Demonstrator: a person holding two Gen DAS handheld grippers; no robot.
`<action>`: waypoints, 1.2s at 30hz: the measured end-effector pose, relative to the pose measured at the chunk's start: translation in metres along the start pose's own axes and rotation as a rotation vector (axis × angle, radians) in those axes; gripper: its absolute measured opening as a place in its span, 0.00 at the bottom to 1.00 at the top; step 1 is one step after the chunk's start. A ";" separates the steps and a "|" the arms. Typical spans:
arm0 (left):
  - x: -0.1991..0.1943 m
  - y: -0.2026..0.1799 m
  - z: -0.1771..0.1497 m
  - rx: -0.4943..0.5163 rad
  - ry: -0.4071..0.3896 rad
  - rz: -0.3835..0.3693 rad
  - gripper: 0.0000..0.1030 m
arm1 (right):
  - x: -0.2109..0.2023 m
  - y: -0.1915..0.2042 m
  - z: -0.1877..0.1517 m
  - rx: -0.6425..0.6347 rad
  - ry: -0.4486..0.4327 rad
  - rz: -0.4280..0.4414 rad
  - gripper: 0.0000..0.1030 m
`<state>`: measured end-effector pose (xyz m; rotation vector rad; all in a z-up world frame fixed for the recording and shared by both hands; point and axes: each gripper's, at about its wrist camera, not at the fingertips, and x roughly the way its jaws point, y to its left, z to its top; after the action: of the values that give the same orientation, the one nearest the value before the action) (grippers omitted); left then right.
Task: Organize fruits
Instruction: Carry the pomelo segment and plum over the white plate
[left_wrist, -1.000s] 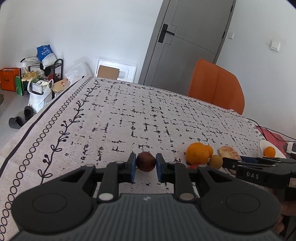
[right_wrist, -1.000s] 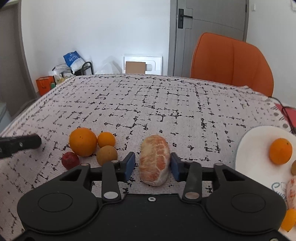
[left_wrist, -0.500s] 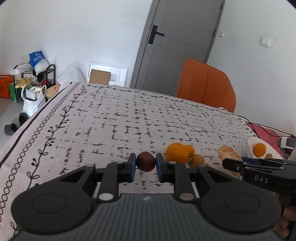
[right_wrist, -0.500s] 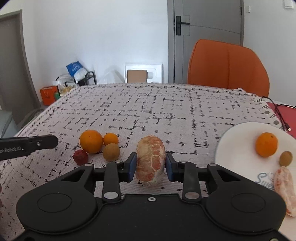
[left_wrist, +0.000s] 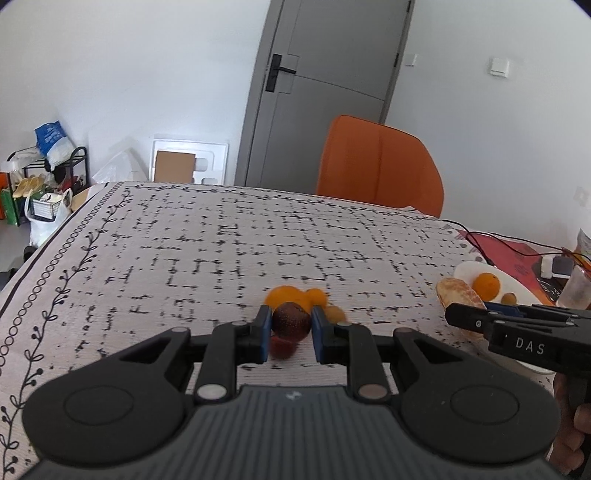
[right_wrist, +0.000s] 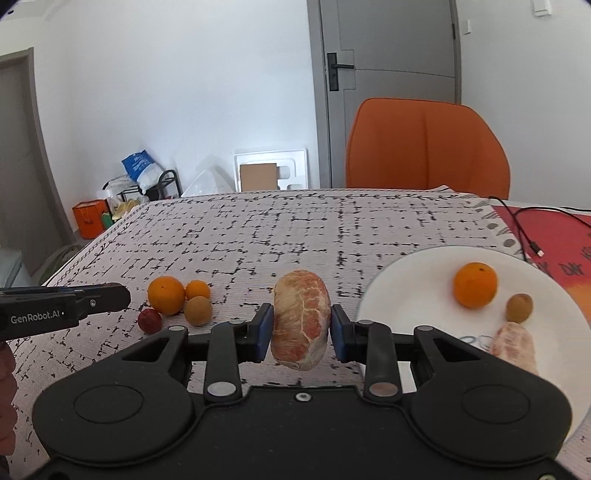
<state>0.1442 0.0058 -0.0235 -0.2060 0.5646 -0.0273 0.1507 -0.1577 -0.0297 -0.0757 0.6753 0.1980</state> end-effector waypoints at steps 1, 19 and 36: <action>0.000 -0.003 0.000 0.003 0.000 -0.003 0.21 | -0.002 -0.002 0.000 0.003 -0.003 -0.002 0.30; 0.013 -0.053 0.000 0.072 0.007 -0.073 0.21 | -0.026 -0.055 -0.013 0.086 -0.029 -0.083 0.30; 0.028 -0.099 -0.001 0.141 0.029 -0.126 0.21 | -0.048 -0.097 -0.022 0.172 -0.061 -0.115 0.37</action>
<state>0.1702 -0.0936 -0.0195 -0.1038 0.5759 -0.1925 0.1205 -0.2636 -0.0165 0.0559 0.6231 0.0308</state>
